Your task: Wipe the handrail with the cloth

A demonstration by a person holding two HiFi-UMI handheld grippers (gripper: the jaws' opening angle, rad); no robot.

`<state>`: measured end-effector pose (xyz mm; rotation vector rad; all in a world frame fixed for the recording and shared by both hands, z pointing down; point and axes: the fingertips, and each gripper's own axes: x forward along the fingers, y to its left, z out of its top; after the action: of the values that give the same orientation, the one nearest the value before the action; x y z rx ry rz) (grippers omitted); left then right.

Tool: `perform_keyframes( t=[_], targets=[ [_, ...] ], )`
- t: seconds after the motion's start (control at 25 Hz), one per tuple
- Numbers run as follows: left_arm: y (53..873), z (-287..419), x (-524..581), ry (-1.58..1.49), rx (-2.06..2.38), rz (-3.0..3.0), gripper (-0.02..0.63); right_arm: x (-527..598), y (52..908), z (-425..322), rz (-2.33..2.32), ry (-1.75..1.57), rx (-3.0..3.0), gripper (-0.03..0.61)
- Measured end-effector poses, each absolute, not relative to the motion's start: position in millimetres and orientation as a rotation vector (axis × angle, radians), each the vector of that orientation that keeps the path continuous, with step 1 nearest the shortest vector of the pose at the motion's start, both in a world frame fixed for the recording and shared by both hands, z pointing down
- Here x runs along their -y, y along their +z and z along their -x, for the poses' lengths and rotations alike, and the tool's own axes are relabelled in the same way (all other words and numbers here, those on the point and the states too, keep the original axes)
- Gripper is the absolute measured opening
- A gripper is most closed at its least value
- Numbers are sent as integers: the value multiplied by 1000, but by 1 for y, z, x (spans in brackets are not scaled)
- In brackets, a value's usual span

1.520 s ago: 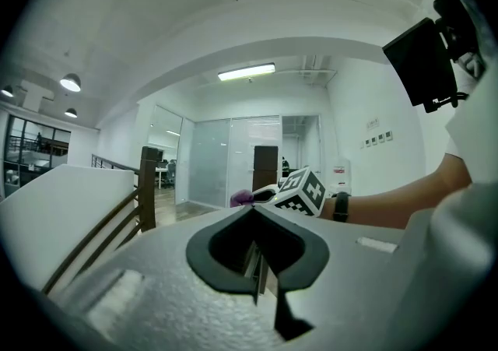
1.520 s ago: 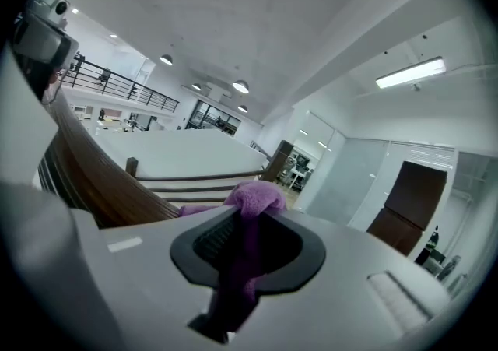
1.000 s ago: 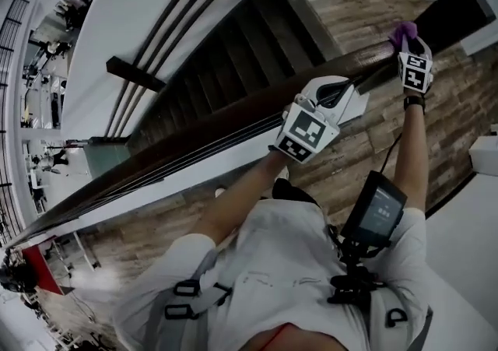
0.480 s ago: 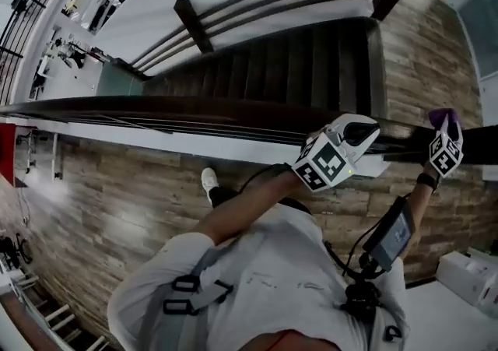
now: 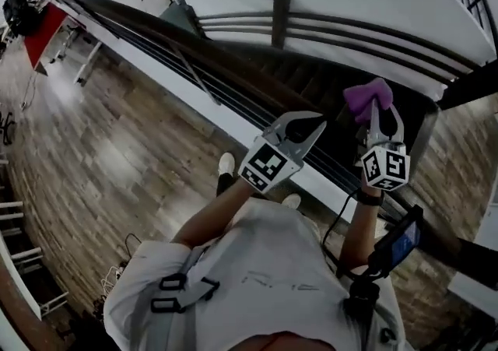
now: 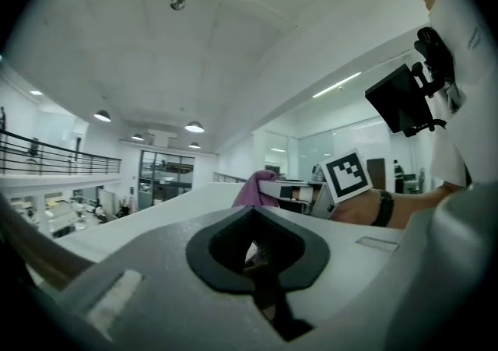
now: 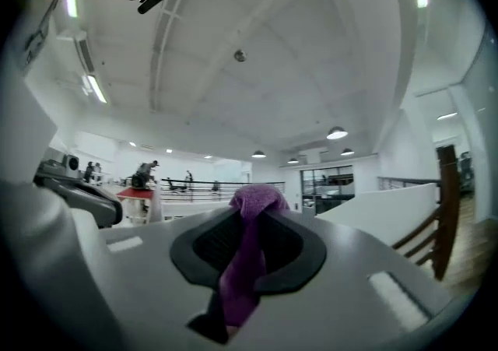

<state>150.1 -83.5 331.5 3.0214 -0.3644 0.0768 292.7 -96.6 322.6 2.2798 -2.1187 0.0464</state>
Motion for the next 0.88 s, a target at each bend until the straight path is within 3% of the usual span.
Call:
perform_keyframes(
  t=[0.24, 0.52, 0.72, 0.88],
  targets=[
    [352, 10, 188, 92, 950, -2883, 2, 210, 336, -113, -1872, 60, 2488, 60],
    [387, 166, 259, 111, 1356, -2642, 2, 263, 376, 74, -1393, 50, 2672, 61],
    [421, 238, 291, 152, 1462, -2528, 2, 290, 435, 162, -1287, 2, 2625, 60],
    [445, 268, 311, 194, 1458, -2488, 2, 330, 492, 191, -1389, -25, 2508, 60]
  ],
)
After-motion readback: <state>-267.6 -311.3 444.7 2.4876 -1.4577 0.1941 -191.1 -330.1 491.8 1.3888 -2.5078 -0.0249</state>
